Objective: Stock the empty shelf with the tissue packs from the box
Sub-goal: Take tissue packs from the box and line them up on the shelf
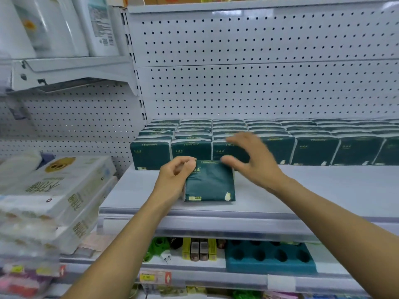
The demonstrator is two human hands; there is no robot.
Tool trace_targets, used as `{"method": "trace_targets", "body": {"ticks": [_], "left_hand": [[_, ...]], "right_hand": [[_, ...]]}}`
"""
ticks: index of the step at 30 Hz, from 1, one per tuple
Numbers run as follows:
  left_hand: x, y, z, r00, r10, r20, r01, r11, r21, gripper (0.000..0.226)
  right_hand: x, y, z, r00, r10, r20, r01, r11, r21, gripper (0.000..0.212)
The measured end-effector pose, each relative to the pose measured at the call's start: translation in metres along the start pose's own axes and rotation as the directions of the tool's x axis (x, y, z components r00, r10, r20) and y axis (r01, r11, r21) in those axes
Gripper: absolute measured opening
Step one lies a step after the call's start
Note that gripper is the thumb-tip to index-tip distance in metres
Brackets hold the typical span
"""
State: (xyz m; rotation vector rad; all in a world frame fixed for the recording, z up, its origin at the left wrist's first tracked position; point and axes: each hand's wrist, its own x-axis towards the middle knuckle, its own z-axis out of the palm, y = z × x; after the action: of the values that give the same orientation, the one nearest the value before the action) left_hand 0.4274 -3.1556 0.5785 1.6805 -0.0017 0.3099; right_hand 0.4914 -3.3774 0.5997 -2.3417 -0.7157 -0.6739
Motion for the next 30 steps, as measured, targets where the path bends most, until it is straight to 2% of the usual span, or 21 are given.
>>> {"method": "trace_targets", "body": {"ticks": [1,3,6,9,10,12,14,18,20,23,30], "left_hand": [[0.000,0.002,0.007,0.999,0.028,0.033,-0.028,1.000,-0.003,0.012],[-0.001,0.006,0.024,0.993,0.088,0.084,-0.087,0.996,-0.014,0.012],[0.001,0.007,0.048,0.980,0.149,0.131,-0.156,0.987,0.043,0.013],[0.007,0.003,0.066,0.959,0.268,0.095,-0.284,0.917,0.280,0.027],[0.012,0.002,0.069,0.933,0.354,0.063,-0.348,0.847,0.402,0.034],[0.024,0.000,0.070,0.842,0.536,0.058,-0.443,0.626,0.642,0.050],[0.042,-0.003,0.070,0.775,0.613,0.154,-0.476,0.405,0.781,0.070],[0.067,-0.015,0.073,0.792,0.474,0.384,-0.461,0.053,0.886,0.101],[0.073,-0.019,0.076,0.792,0.437,0.425,-0.455,-0.041,0.890,0.104],[0.077,-0.018,0.082,0.818,0.396,0.418,-0.426,-0.073,0.902,0.100],[0.081,-0.017,0.093,0.851,0.342,0.398,-0.382,-0.118,0.917,0.093]], "right_hand": [[-0.004,-0.008,-0.003,0.989,0.049,0.137,-0.061,0.994,0.090,0.059],[-0.012,-0.012,-0.007,0.943,0.074,0.326,-0.115,0.987,0.108,0.067],[-0.020,0.002,-0.020,0.938,0.088,0.335,-0.143,0.979,0.143,0.064],[-0.029,0.027,-0.039,0.953,0.107,0.285,-0.116,0.993,0.016,0.056],[-0.032,0.037,-0.046,0.958,0.108,0.265,-0.102,0.994,-0.035,0.055],[-0.036,0.057,-0.060,0.967,0.136,0.215,-0.112,0.986,-0.119,0.057],[-0.039,0.077,-0.070,0.977,0.152,0.149,-0.122,0.973,-0.195,0.061],[-0.041,0.104,-0.071,0.994,0.112,0.006,-0.105,0.947,-0.305,0.060],[-0.039,0.113,-0.063,0.999,0.027,-0.041,-0.040,0.930,-0.365,0.060],[-0.032,0.123,-0.051,0.997,-0.063,-0.041,0.042,0.925,-0.377,0.060],[-0.020,0.126,-0.038,1.000,0.003,-0.031,-0.014,0.932,-0.363,0.058]]}}
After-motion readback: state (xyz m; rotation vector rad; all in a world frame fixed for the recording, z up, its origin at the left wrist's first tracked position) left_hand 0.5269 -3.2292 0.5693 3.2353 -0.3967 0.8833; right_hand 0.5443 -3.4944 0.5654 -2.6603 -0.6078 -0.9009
